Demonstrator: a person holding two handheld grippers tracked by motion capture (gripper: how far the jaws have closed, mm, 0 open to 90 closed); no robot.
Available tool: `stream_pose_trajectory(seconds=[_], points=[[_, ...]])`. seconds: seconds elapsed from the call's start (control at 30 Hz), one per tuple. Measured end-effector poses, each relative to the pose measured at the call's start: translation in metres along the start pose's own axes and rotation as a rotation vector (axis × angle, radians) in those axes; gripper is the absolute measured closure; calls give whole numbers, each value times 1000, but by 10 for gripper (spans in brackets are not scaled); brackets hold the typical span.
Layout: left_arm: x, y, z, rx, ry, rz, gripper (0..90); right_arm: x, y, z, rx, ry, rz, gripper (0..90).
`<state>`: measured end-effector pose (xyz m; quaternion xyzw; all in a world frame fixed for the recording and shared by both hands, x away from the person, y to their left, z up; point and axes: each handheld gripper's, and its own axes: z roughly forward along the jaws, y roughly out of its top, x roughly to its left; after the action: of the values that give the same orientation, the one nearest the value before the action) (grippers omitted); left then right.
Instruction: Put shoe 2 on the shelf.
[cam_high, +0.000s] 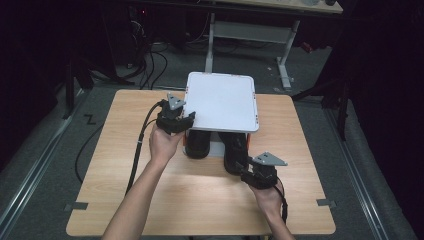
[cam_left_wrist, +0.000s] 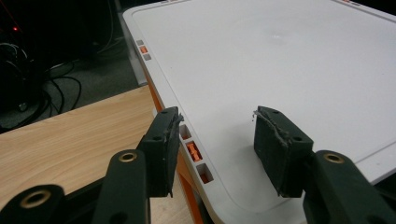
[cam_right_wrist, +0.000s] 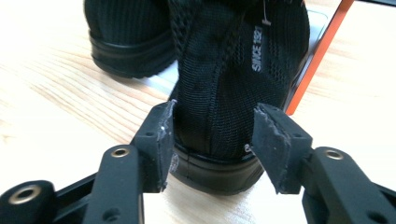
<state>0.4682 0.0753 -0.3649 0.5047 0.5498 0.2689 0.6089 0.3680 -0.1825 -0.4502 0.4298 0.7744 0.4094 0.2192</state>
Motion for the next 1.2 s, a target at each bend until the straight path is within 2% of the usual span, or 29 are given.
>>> stream_pose_trajectory(seconds=[0.07,0.13,0.27,0.47,0.73,0.97,1.07,1.1,1.17,1.2], points=[[-1,0,0,-4,2,2,511,0,1,4,-9,3,8,510],[0,0,0,-1,2,8,512,1,5,8,-8,3,-8,572],[0,0,0,0,1,8,511,2,14,19,-4,13,-22,621],[0,0,0,-3,1,3,512,-1,27,37,8,9,-14,627],[1,1,-1,8,3,-4,525,-11,34,50,-1,-4,-1,617],[-1,1,-1,10,8,6,528,-11,34,49,-11,-4,0,570],[1,3,-1,16,0,-14,524,-14,35,44,-16,9,19,539],[2,5,1,22,5,-54,524,-17,35,37,-25,19,22,529],[3,6,1,30,6,-59,510,-19,35,34,-30,23,20,528],[3,6,2,38,8,-53,504,-24,34,25,-35,25,19,525]])
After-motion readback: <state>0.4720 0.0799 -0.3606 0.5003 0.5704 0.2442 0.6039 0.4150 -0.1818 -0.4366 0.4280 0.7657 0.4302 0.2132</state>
